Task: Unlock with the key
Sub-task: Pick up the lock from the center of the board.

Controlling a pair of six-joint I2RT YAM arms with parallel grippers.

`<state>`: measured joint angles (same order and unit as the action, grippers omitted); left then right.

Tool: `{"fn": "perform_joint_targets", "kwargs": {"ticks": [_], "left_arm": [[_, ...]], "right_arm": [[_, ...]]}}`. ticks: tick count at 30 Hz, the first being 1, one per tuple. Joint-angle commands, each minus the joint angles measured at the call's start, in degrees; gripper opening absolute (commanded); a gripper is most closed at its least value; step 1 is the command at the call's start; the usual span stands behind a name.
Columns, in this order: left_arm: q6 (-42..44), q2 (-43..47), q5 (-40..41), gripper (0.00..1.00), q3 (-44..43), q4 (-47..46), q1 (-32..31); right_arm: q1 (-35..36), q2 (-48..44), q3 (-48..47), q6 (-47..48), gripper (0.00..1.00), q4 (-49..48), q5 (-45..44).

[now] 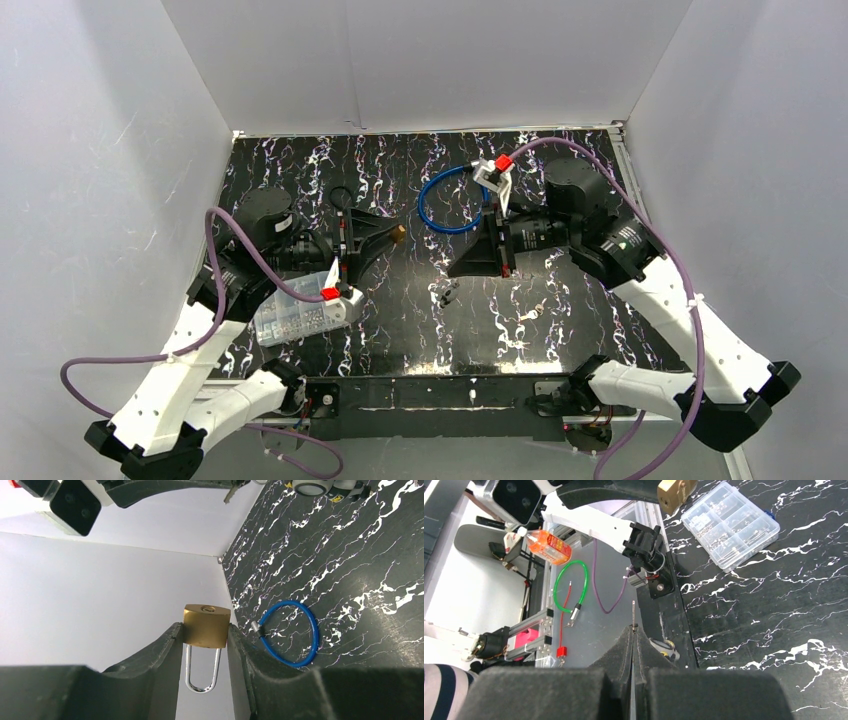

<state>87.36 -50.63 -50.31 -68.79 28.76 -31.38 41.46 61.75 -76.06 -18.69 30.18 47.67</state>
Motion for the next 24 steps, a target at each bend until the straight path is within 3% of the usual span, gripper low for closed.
{"fn": "perform_joint_targets", "kwargs": {"ticks": [1,11,17,20,24], "left_arm": [[-1.07,0.34,-2.38,0.00,-2.61,-0.64,-0.41],[-0.50,1.05,-2.44,0.00,-2.50,-0.64,-1.19],[5.95,2.37,-0.02,0.00,1.70,-5.96,-1.41],[9.84,3.52,1.20,0.00,6.71,-12.56,-1.42],[13.12,4.26,2.43,0.00,10.22,-18.42,-1.56]], "right_arm": [[2.49,1.84,-5.21,3.04,0.01,2.51,-5.65],[5.50,6.51,-9.98,3.45,0.01,2.97,-9.28],[5.57,7.34,-9.08,1.86,0.01,0.64,-8.23],[4.61,6.85,-5.82,-2.39,0.01,-4.18,-3.27],[0.68,6.50,0.56,-15.37,0.01,-19.22,7.49]]}}
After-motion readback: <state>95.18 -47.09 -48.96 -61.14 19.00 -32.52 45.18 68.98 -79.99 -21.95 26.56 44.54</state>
